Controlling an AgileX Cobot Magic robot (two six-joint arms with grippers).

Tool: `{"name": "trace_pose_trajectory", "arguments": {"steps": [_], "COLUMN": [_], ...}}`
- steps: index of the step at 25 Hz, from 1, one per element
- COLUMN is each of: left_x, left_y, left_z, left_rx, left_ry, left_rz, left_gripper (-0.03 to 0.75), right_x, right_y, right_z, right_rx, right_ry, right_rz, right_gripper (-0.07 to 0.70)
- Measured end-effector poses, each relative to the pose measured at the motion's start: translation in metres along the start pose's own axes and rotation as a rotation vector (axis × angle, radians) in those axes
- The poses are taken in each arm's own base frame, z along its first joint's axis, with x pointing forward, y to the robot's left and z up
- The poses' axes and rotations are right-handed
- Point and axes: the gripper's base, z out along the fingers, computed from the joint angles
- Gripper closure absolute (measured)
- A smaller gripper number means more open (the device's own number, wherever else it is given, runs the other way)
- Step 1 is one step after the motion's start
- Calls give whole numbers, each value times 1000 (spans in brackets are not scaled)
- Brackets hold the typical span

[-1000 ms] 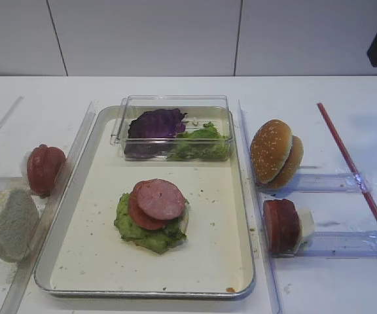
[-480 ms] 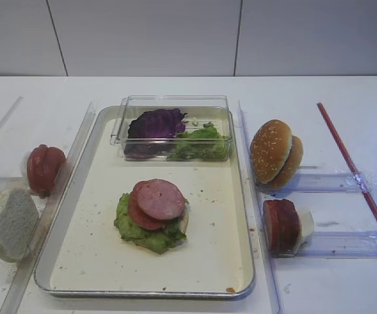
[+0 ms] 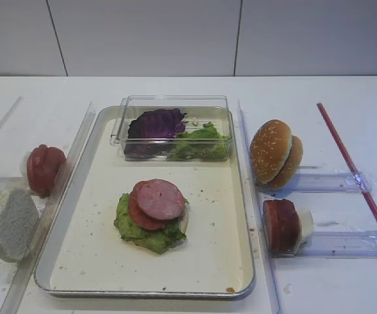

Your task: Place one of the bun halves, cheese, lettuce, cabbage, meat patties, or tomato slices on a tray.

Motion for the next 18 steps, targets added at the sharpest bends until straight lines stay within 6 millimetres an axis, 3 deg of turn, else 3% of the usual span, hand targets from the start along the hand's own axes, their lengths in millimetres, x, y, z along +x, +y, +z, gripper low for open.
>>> {"name": "trace_pose_trajectory", "arguments": {"steps": [6,18], "left_x": [0,0], "left_y": [0,0], "left_z": [0,0], "left_rx": [0,0], "left_ry": [0,0], "left_rz": [0,0], "left_gripper": [304,304], "right_x": [32,73], "right_y": [0,-2], "right_z": [4,12], "right_rx": [3,19], "right_ry": [-16,-70], "right_rz": [8,3], "right_gripper": [144,144]}}
